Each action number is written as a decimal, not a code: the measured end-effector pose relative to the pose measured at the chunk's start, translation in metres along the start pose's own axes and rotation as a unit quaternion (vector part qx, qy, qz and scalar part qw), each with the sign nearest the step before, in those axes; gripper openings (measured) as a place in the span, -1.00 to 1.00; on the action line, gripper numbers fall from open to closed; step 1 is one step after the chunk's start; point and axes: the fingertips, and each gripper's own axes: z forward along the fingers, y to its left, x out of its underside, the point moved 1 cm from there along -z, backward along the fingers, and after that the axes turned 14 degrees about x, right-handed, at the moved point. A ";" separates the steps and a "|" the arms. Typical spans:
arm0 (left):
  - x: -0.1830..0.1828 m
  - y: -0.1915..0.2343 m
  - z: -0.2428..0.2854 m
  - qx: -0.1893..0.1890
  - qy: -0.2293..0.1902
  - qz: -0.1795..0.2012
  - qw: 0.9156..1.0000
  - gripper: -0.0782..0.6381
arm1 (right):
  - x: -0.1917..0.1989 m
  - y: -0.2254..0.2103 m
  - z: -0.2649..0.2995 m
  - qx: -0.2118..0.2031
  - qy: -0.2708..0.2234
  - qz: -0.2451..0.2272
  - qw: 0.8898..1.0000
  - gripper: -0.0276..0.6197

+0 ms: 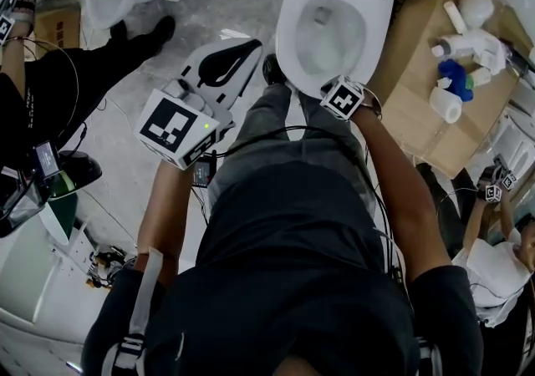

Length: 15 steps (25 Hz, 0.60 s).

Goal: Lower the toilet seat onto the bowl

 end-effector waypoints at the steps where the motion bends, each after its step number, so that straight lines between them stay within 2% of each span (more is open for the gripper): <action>1: 0.002 0.000 0.001 0.000 0.002 -0.001 1.000 -0.77 | 0.002 -0.005 0.003 0.004 0.006 0.011 1.000 -0.89; 3: 0.007 0.001 0.001 0.000 0.007 -0.005 1.000 -0.77 | 0.004 -0.011 0.007 -0.001 0.013 0.026 1.000 -0.89; 9: 0.021 0.003 0.005 -0.009 0.023 -0.021 0.999 -0.77 | 0.007 -0.019 0.024 -0.012 0.015 0.020 1.000 -0.89; 15: 0.035 0.011 0.003 -0.010 0.019 -0.028 0.999 -0.77 | 0.013 -0.017 0.044 -0.019 0.024 0.034 0.999 -0.89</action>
